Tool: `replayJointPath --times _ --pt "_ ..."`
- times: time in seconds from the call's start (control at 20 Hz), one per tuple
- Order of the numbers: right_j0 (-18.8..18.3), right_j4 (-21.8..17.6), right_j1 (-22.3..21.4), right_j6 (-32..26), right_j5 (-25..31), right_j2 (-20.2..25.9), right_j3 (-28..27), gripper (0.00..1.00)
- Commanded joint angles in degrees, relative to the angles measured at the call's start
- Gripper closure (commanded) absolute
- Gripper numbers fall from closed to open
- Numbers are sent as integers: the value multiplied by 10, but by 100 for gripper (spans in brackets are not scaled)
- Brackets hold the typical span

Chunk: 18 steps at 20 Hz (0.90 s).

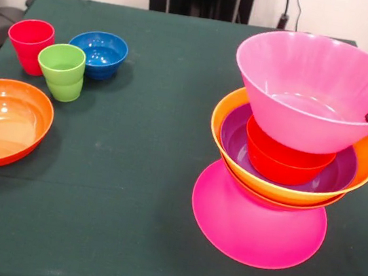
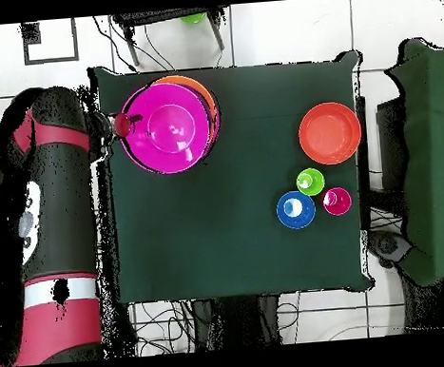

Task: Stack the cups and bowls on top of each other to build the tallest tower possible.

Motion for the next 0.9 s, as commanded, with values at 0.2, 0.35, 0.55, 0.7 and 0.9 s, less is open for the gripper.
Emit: replayJointPath --times 0.2,0.35,0.55,0.7,0.9 --pt "-13 9 8 59 14 23 -21 100" --pt "-15 9 15 63 10 22 -28 100" --pt "-20 6 19 59 2 21 -29 100" --pt "-22 5 21 57 -1 21 -28 100" --pt "-21 3 19 57 -2 19 -21 100"
